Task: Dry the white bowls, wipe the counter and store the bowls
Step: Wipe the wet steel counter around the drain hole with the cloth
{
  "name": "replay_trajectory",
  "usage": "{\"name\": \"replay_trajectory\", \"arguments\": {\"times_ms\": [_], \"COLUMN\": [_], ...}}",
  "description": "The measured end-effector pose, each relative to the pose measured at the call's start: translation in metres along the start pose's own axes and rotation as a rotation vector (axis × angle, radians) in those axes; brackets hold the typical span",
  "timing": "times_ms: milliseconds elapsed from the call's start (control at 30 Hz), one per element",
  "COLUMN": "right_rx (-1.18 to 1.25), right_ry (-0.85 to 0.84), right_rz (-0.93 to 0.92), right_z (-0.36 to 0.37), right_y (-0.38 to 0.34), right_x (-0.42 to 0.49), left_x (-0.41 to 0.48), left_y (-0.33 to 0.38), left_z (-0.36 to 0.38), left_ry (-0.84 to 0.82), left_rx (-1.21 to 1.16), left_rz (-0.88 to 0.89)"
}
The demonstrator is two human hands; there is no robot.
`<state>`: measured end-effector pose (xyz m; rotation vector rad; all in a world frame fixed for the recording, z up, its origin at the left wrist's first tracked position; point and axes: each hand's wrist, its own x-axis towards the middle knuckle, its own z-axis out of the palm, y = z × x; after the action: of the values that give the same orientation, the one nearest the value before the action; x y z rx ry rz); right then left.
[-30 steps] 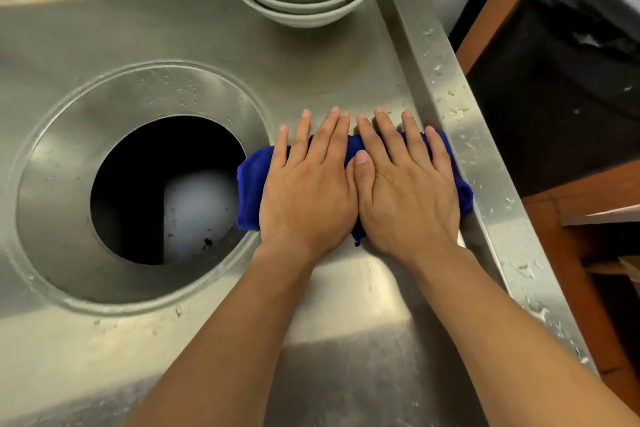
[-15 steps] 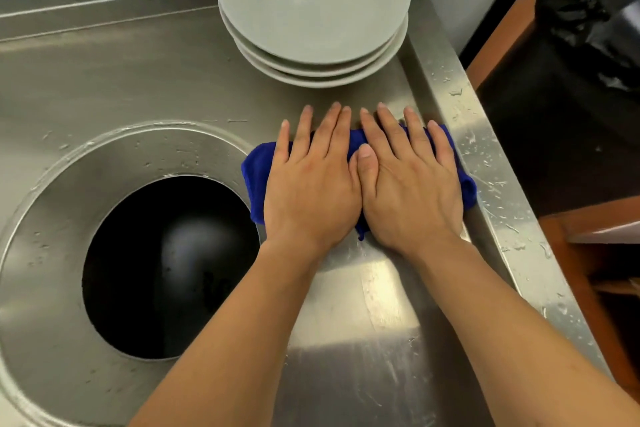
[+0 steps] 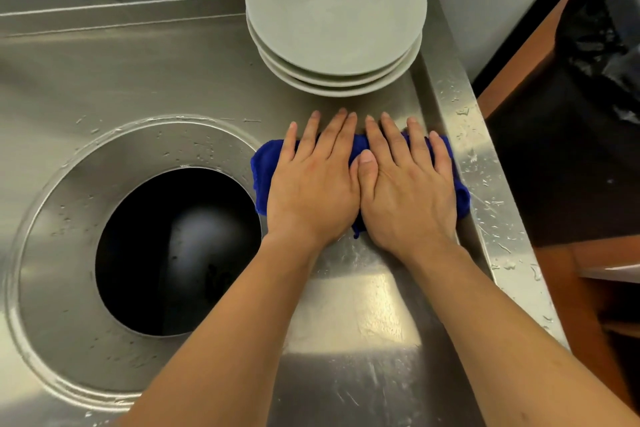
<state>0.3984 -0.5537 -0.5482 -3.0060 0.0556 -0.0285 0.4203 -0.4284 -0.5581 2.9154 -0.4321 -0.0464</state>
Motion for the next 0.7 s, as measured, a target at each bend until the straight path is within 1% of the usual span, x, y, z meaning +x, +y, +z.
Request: {"name": "replay_trajectory", "arguments": {"times_ms": [367, 700], "right_rx": [-0.011, -0.004], "right_ry": [-0.013, 0.003], "right_rz": [-0.056, -0.066], "right_z": [-0.002, -0.001], "right_y": [0.005, 0.007], "right_x": [-0.008, -0.033], "left_x": [-0.014, -0.039], "left_y": [0.007, 0.014], "left_z": [0.003, 0.004], "left_ry": [0.016, 0.016], "left_rx": [-0.01, -0.03], "left_rz": [-0.064, -0.059]}}
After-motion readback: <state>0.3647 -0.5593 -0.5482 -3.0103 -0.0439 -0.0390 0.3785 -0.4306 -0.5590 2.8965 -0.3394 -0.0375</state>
